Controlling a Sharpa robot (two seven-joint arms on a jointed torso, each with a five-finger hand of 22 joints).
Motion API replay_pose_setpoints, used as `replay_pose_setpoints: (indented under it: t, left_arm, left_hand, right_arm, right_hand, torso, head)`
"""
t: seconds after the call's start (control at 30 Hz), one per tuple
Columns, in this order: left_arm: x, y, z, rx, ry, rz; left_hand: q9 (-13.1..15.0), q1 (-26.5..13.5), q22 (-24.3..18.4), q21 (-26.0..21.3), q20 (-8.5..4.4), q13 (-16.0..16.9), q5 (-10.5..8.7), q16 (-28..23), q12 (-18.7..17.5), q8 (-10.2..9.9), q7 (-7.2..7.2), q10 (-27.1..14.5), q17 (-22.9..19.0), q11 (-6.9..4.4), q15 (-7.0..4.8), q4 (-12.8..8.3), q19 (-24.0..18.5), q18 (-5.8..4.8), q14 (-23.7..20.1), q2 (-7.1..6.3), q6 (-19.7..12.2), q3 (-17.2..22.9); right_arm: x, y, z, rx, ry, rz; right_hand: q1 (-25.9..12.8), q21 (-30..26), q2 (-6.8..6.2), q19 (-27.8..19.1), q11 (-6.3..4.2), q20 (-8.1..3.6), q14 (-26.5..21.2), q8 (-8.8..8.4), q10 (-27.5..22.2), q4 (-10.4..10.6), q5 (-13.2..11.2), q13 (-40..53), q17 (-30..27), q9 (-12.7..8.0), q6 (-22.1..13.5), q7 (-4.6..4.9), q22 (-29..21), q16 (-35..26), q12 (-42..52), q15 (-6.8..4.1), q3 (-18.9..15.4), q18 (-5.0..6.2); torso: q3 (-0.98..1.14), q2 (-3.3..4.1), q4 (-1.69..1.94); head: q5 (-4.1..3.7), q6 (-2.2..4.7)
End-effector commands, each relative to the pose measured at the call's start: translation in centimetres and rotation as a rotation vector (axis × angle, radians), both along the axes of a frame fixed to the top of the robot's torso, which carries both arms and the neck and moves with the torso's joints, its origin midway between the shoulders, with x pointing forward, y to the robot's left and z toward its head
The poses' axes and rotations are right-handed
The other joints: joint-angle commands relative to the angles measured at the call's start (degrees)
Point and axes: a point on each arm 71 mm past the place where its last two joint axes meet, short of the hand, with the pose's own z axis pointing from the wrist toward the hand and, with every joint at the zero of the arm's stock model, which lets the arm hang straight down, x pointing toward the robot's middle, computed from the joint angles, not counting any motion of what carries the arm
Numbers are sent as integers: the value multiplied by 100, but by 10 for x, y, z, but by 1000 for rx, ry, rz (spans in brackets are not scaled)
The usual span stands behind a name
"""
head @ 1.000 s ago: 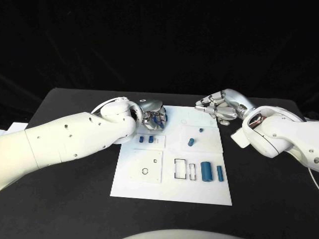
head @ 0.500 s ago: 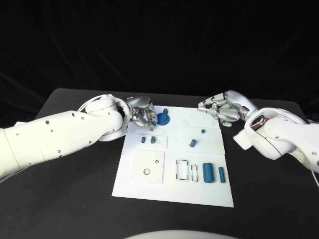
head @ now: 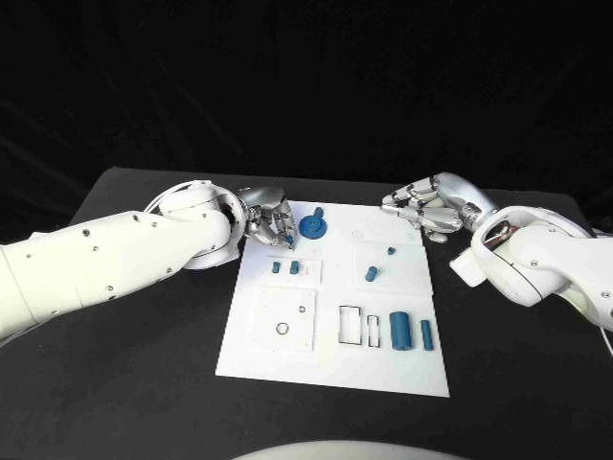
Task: Assemble the parts on the task board
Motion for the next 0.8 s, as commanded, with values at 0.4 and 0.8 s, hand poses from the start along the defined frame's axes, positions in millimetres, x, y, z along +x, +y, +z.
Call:
replay_pose_setpoints:
  t: [0.4,0.8]
  left_arm:
    - [1,-5,-11,44,18,-5]
    - [0,-5,-13,60,38,-13]
  left_hand:
    - [4,-55,5,-11,21,12,5,-32,-24,-14,23,-18,-10,26,24,-25,-27,-36,33,-4,-19,23]
    - [4,-57,6,-12,22,13,5,-32,-25,-14,20,-15,-10,24,24,-28,-28,-36,33,-5,-17,25]
  right_arm:
    - [-1,0,0,-7,-7,4]
    - [-1,0,0,-7,-7,5]
  right_hand:
    - [3,2,27,6,-9,-3,191,21,-20,-8,16,-4,-11,7,36,4,-3,-38,14,-40,-38,84]
    - [3,2,27,6,-9,-3,191,21,-20,-8,16,-4,-11,7,36,4,-3,-38,14,-40,-38,84]
  torso:
    - [4,3,3]
    - [2,-2,-4]
  head:
    - [4,-28]
    - [13,-47]
